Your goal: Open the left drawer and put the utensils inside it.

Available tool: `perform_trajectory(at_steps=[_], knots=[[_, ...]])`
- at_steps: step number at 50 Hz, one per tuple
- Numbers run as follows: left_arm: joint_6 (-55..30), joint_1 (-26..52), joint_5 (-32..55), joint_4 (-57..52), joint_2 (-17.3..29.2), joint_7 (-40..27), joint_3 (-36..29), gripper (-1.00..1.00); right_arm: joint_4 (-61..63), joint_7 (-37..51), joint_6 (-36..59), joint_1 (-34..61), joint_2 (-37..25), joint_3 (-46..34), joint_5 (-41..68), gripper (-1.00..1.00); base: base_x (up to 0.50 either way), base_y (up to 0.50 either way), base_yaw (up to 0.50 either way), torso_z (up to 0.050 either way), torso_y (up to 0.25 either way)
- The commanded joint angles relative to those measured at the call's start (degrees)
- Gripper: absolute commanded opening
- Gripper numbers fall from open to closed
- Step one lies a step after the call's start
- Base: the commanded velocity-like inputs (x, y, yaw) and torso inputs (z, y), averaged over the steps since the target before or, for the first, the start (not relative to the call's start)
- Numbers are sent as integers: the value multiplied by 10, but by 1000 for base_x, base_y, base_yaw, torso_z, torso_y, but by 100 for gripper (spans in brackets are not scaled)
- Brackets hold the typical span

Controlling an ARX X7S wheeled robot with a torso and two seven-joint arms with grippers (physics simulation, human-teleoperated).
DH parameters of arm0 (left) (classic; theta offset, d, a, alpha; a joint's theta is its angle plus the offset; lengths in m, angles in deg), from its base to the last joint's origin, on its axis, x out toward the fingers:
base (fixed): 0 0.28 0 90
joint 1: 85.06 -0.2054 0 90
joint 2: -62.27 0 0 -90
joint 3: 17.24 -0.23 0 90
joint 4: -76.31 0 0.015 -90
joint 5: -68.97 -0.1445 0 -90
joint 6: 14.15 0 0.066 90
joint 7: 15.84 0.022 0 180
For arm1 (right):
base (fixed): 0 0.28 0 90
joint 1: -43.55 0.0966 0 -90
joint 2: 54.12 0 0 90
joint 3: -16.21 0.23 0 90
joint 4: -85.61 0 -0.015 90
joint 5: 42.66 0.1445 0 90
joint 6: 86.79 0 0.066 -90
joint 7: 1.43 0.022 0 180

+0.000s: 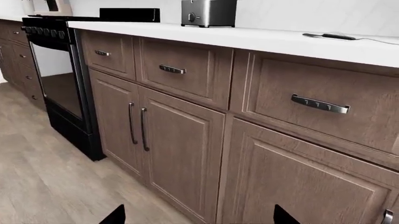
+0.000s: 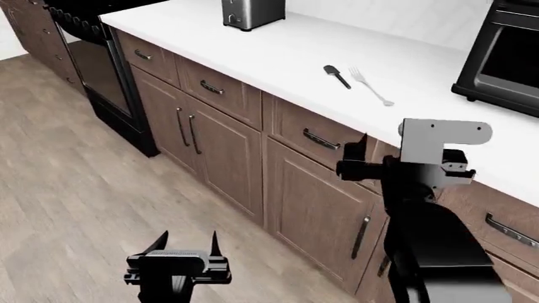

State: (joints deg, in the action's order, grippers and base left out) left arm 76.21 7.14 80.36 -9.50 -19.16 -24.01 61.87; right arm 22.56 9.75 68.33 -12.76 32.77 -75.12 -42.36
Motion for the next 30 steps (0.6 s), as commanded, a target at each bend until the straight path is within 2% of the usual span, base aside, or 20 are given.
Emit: perform_trajectory(at_steps=[1,11,12,13,14,15,16,17,18,24,25,30], knots=[[10,1,7,11,2,3,-5,100,4,25,136,75,-3,21,-17,100,0,0,0,0,0],[11,2,10,11,5,0,-9,100,4,30,136,75,-5,21,-10,100,0,0,0,0,0],[13,3,9,16,3,-1,-10,100,-82,28,118,133,-27,-8,-16,100,0,0,0,0,0],[12,5,7,18,2,-3,-12,100,-150,28,99,179,-18,15,-9,100,0,0,0,0,0],[9,3,6,12,3,-3,-15,100,-224,29,73,218,-31,-18,-19,100,0,0,0,0,0],[9,2,6,10,3,-3,-16,100,-249,36,58,236,-18,17,-11,100,0,0,0,0,0],[9,1,5,10,4,-3,-18,100,-301,16,50,264,-29,-18,-9,100,0,0,0,0,0],[10,3,5,13,4,-3,-18,100,-346,26,27,294,-19,7,-4,100,0,0,0,0,0],[11,5,5,17,3,-3,-19,100,-402,38,20,323,-22,-20,-21,100,0,0,0,0,0],[12,10,8,24,2,1,-24,100,-569,24,-47,413,-15,-38,-14,100,0,0,0,0,0],[13,10,8,25,1,1,-26,100,-606,43,-67,431,-10,-20,-12,100,0,0,0,0,0],[18,13,11,36,1,1,-27,100,-736,54,-112,493,-11,-34,-21,100,0,0,0,0,0]])
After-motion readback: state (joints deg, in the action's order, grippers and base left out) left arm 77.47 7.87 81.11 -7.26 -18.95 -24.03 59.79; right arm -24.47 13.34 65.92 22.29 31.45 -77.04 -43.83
